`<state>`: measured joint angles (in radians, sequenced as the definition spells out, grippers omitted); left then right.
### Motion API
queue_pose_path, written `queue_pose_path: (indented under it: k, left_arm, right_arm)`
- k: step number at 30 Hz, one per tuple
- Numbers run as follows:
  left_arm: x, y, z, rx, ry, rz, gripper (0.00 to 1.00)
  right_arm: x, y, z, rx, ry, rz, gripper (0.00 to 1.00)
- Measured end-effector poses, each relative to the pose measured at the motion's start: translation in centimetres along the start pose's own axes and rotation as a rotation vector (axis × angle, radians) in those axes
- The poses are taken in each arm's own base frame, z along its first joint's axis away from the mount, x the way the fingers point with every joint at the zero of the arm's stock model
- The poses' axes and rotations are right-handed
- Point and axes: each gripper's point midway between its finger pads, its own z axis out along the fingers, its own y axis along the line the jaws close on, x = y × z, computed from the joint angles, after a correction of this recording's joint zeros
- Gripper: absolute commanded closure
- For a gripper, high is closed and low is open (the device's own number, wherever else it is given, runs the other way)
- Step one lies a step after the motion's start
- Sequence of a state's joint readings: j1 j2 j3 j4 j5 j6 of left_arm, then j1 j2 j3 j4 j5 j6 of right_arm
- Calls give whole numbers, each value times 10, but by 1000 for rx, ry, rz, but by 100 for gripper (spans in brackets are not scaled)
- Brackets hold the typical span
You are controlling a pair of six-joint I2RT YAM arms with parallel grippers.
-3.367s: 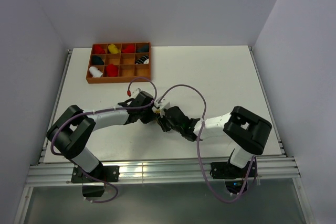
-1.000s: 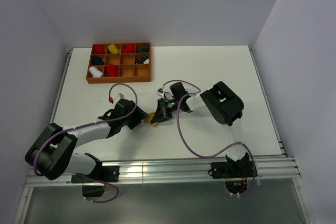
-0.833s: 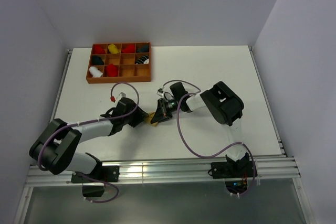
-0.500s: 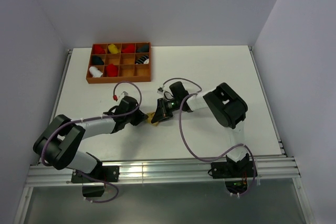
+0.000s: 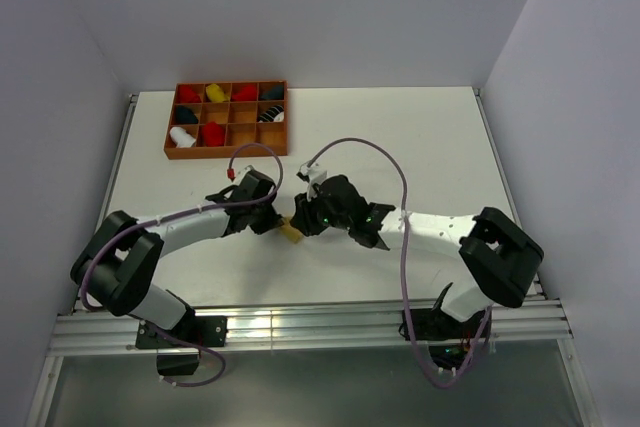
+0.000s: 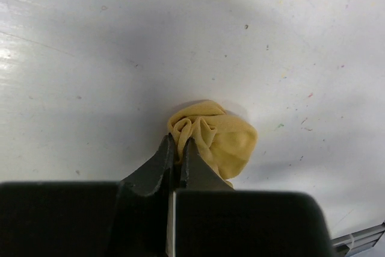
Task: Roll the socks
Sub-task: Roll the sock at the center of the board.
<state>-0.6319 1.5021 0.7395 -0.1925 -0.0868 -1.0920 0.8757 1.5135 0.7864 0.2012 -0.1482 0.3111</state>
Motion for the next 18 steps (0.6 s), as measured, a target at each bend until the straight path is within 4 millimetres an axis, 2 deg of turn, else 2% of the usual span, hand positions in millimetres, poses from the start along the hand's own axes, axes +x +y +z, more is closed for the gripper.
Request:
queue_pose_path:
  k: [3,8,15,18]
  left_arm:
    - [1,3,0,-21,12,9,100]
    - [4,4,4,-41,32,11,100]
    - [4,2,4,-44,39,13,100]
    - [4,0,4,-42,39,15,100]
  right_arm:
    - [4,10,-2,22,-36,-65,66]
    - [19,15,8,53,-31,-124,66]
    - [48,2,26,117,32,-160,65]
    - [53,-4,31,140,45,-172,64]
